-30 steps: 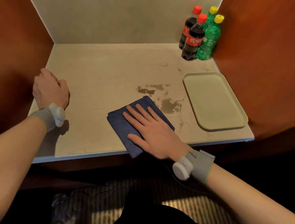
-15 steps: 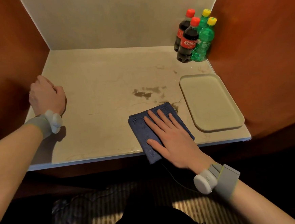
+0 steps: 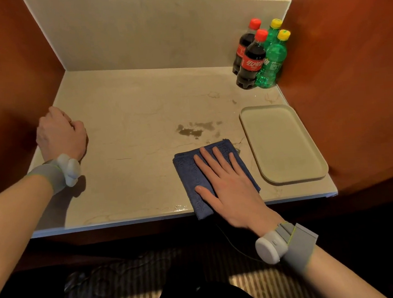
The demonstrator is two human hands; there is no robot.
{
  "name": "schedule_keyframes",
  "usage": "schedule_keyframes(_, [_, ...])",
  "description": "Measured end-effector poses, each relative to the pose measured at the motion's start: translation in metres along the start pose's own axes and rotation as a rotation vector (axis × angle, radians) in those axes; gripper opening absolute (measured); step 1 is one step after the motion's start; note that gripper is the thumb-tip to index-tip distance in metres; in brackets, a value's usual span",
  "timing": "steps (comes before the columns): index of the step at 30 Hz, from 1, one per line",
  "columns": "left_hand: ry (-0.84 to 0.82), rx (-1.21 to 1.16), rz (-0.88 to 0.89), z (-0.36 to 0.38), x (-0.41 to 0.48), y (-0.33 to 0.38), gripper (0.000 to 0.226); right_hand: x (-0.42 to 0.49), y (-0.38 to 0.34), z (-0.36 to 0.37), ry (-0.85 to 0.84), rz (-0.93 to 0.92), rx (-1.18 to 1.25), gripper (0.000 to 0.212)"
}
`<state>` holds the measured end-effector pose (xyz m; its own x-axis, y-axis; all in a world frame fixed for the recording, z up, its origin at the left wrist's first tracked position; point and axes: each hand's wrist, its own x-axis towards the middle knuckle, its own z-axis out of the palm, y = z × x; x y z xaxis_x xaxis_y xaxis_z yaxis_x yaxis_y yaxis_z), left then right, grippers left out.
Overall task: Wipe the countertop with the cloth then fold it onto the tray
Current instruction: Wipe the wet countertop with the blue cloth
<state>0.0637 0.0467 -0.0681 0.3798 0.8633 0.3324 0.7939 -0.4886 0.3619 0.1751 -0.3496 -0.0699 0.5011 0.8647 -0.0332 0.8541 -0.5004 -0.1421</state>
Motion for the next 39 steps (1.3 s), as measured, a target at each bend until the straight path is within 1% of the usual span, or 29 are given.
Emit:
schedule_keyframes(13, [0.006,-0.006,0.006,0.003,0.002,-0.002,0.015,0.054,0.012,-0.004,-0.003,0.089,0.034,0.071])
schedule_keyframes(28, [-0.008,-0.02,0.001,0.005,0.007,-0.003,0.016,0.148,0.028,-0.014,-0.002,0.124,0.048,0.071])
schedule_keyframes(39, [-0.001,-0.014,0.013,0.011,0.01,-0.007,0.012,0.189,0.051,-0.019,0.024,0.214,0.039,0.071])
